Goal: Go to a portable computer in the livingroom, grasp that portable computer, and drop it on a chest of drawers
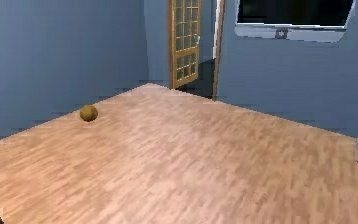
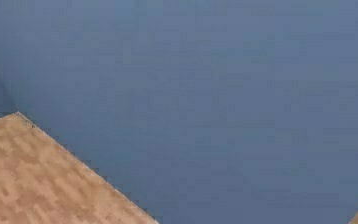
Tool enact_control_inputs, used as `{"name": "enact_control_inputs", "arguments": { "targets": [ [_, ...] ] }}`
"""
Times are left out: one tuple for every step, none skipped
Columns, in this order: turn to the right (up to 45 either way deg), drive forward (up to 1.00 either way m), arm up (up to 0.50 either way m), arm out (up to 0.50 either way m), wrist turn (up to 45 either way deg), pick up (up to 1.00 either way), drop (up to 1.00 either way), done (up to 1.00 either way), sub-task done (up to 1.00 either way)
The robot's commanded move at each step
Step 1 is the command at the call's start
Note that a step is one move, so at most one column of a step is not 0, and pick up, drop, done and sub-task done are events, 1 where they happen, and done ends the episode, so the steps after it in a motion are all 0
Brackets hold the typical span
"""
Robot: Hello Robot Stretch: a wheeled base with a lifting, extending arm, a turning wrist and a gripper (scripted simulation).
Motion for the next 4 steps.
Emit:
{"name": "enact_control_inputs", "arguments": {
  "targets": [
    [0.0,1.00,0.00,0.00,0.0,0.00,0.00,0.00,0.00],
    [0.0,1.00,0.00,0.00,0.0,0.00,0.00,0.00,0.00],
    [3.0,0.00,0.00,0.00,0.0,0.00,0.00,0.00,0.00],
    [0.0,1.00,0.00,0.00,0.0,0.00,0.00,0.00,0.00]
  ]
}}
